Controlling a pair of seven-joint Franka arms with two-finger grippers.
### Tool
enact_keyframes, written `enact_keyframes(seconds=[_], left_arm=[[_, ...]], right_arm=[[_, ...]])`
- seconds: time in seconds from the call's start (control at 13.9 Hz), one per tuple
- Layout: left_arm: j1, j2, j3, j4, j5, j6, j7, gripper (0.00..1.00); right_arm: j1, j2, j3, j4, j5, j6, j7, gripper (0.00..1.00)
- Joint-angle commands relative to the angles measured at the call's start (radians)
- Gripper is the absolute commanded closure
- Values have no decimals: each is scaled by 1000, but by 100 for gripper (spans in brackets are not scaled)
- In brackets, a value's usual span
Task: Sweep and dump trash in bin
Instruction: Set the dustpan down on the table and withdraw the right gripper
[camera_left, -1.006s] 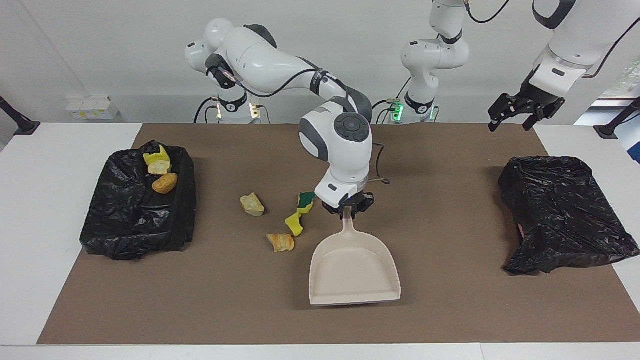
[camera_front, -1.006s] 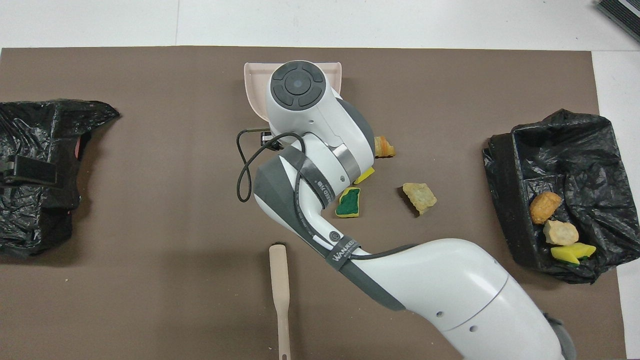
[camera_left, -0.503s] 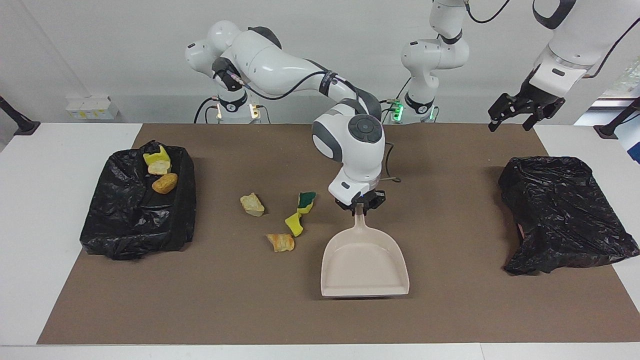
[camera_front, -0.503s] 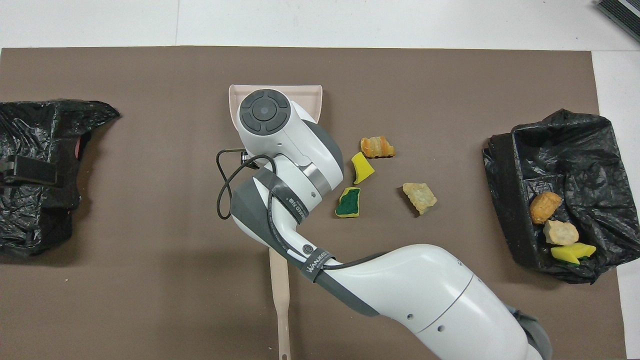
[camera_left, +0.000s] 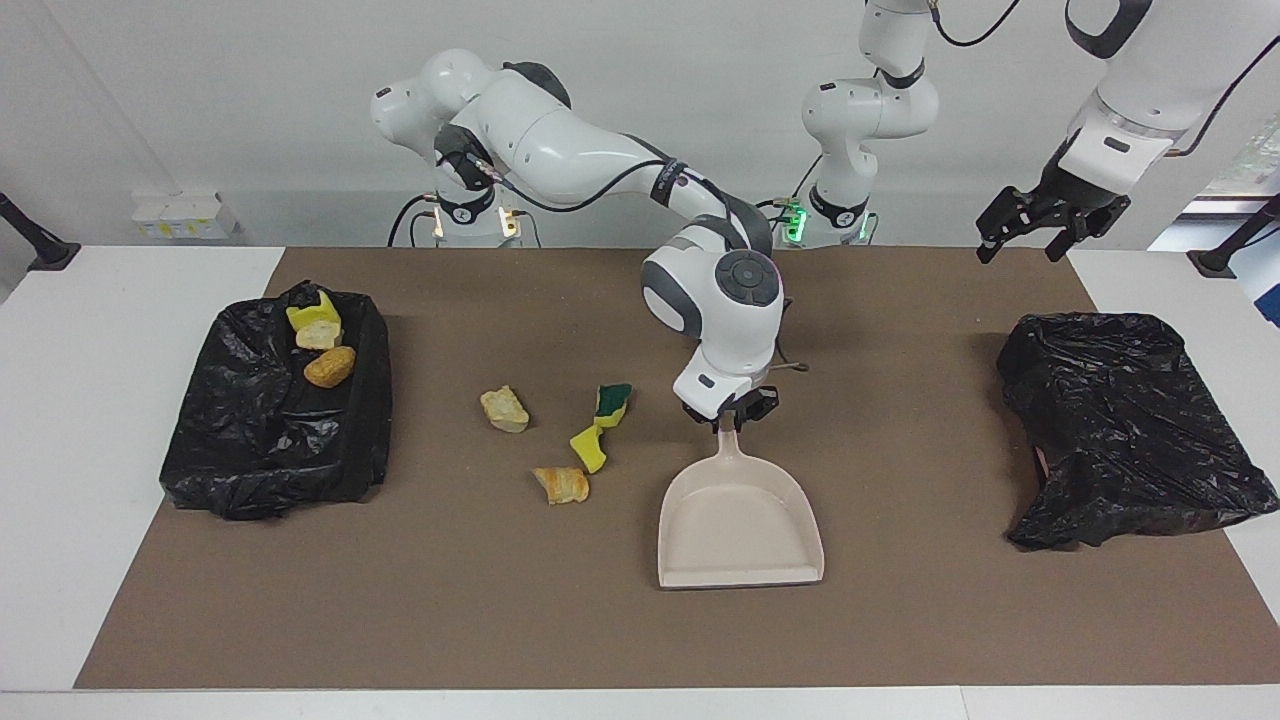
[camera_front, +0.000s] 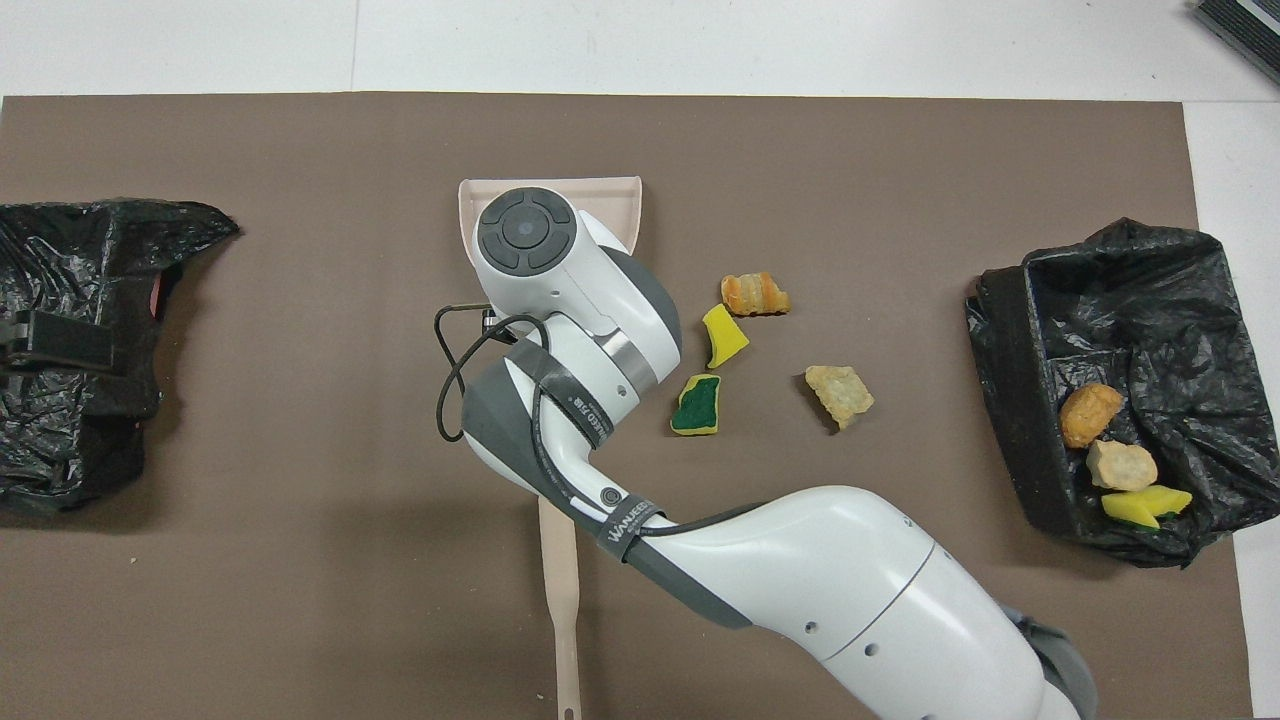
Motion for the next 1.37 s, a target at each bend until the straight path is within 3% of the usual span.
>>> enact_keyframes(seconds=[0.0,0.14,0.22,0.43,0.86,1.15,1.29], left_arm=[[-12,-7,7,-2,23,-9,-3,0],[-12,-7,7,-2,22,-9,-3,0],[-11,-7,7,-2,23,-9,-3,0],[-12,-7,4,-2,16,0,0,0],[-11,-3,2,-2,15,40,-6,0],[-27,4,-7,-13,3,109,9,0],[-67,51,-7,-17,3,143,72,0]], right_arm=[[-3,-55,1,-21,28,-19,24,36],[5,-119,3,-80,41,-42,54,25],[5,-161,3,-131,48,-44,97,0],[11,-325,11,-377,56,-38,154,0],[31,-517,93,-698,154,-13,208,0],[31,-671,106,-1054,211,307,188,0],[31,-719,118,-1148,220,357,196,0]])
